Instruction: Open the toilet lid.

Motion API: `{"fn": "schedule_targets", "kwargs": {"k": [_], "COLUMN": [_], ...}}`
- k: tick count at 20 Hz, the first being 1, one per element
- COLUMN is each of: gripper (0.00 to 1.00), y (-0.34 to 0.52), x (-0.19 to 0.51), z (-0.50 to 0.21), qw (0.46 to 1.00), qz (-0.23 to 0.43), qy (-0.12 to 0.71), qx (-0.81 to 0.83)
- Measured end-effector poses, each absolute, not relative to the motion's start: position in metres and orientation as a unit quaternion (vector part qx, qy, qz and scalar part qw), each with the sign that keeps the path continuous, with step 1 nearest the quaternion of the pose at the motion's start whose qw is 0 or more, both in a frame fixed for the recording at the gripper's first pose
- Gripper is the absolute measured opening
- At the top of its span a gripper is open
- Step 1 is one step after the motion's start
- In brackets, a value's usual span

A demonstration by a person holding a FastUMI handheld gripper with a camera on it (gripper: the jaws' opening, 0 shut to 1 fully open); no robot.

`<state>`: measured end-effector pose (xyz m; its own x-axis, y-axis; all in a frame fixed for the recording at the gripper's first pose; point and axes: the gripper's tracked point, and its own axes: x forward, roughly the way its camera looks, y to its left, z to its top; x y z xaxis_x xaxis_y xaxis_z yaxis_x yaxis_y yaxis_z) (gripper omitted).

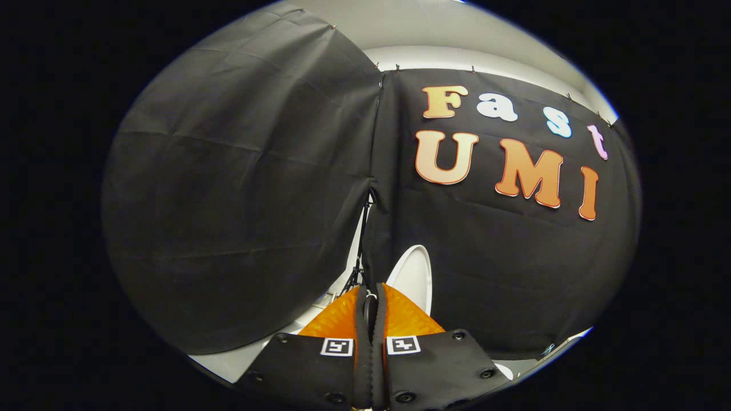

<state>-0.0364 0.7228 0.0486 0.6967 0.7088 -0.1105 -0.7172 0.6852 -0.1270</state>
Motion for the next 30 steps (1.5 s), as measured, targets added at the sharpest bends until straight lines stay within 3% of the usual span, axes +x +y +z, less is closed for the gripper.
{"fn": "schedule_targets", "kwargs": {"k": [2, 3, 7, 13, 22, 30], "gripper": [0.10, 0.23, 0.51, 0.98, 0.99, 0.99], "y": [0.713, 0.718, 0.717, 0.668, 0.585, 0.472], "x": [-0.032, -0.026, -0.045, -0.018, -0.006, 0.054], "z": [0.051, 0.045, 0.016, 0.052, 0.107, 0.149], "qw": [0.925, 0.925, 0.910, 0.916, 0.888, 0.919], "qz": [0.371, 0.371, 0.403, 0.396, 0.442, 0.377], "qy": [0.019, 0.018, 0.074, 0.058, 0.030, -0.039], "qx": [-0.083, -0.082, -0.057, 0.018, 0.124, 0.109]}}
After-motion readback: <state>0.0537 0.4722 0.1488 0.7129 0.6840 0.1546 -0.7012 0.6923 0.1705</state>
